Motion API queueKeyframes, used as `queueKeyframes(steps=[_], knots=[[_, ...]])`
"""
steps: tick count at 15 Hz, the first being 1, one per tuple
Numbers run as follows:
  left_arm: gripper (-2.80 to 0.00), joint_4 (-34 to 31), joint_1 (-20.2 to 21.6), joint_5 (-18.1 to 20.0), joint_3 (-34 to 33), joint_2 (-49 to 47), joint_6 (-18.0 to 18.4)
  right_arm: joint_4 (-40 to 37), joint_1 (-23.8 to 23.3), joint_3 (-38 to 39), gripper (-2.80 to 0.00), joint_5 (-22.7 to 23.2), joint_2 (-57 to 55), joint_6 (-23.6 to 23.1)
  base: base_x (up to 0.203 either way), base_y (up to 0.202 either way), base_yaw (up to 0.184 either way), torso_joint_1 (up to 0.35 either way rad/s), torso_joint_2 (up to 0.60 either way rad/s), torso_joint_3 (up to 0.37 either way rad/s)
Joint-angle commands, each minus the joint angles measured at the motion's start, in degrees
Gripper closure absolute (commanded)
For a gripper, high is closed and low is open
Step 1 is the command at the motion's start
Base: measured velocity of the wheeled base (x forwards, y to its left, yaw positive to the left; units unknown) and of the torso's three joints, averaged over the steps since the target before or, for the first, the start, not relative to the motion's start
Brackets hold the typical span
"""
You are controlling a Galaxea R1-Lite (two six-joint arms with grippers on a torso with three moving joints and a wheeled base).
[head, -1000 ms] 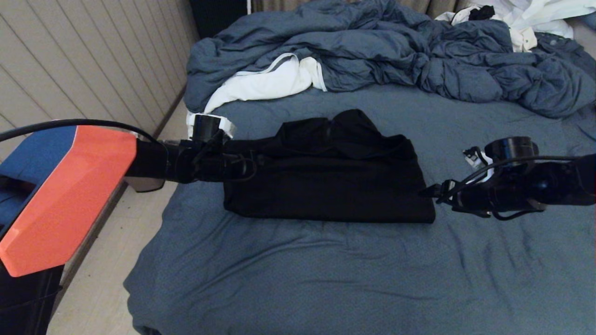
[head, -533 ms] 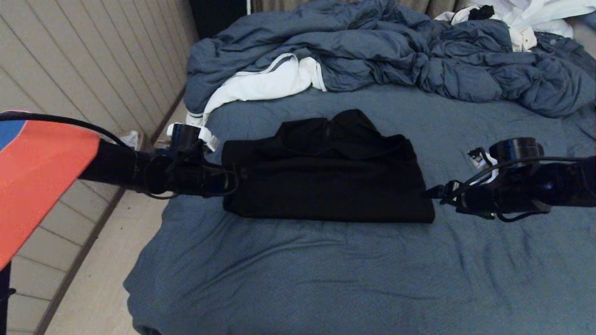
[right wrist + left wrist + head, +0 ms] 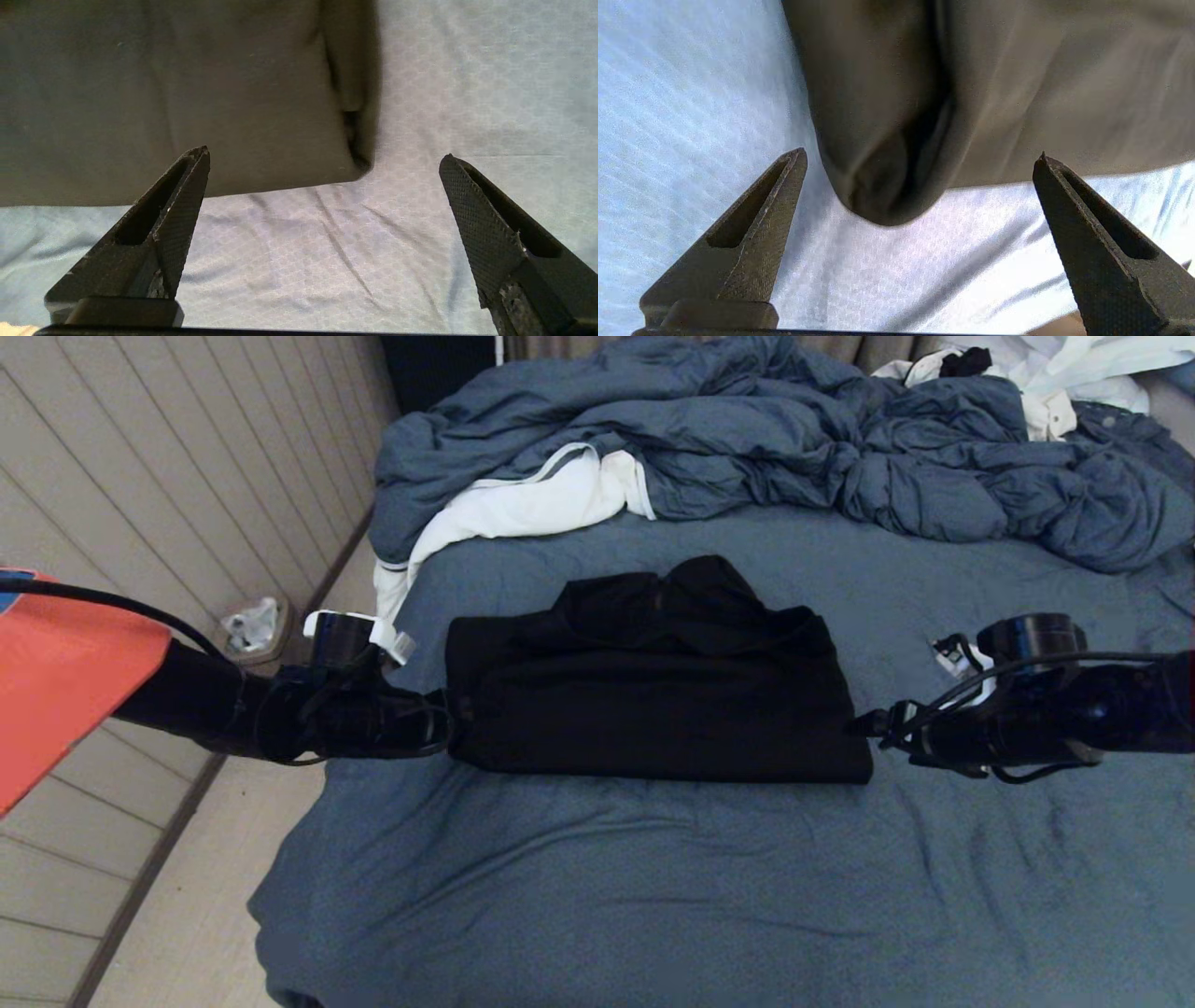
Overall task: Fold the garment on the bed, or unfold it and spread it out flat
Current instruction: Fold the black sweatshirt
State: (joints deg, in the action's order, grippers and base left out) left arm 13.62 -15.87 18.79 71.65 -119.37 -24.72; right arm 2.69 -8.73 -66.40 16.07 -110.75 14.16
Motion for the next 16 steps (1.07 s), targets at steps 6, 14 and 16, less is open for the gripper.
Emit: queueKeyframes(steps=[6, 14, 16], knots=[[-2.8, 5.94, 0.49, 0.17, -0.98, -5.19, -0.34, 0.29, -0.06, 0.14, -2.8, 0.19, -0.34, 0.01, 0.0, 0.0, 0.0, 0.0, 0.0, 0.0], [-2.8, 2.63, 2.1, -0.24, 8.45, -10.47, -1.46, 0.29, 0.03, 0.22, -2.8, 0.28, -0.52, 0.02, 0.0, 0.0, 0.0, 0.0, 0.0, 0.0], [-2.8, -0.28, 2.16, -0.1, 10.87, -10.53, -3.09, 0.29, 0.03, 0.31, -2.8, 0.28, -0.52, 0.08, 0.0, 0.0, 0.0, 0.0, 0.0, 0.0]])
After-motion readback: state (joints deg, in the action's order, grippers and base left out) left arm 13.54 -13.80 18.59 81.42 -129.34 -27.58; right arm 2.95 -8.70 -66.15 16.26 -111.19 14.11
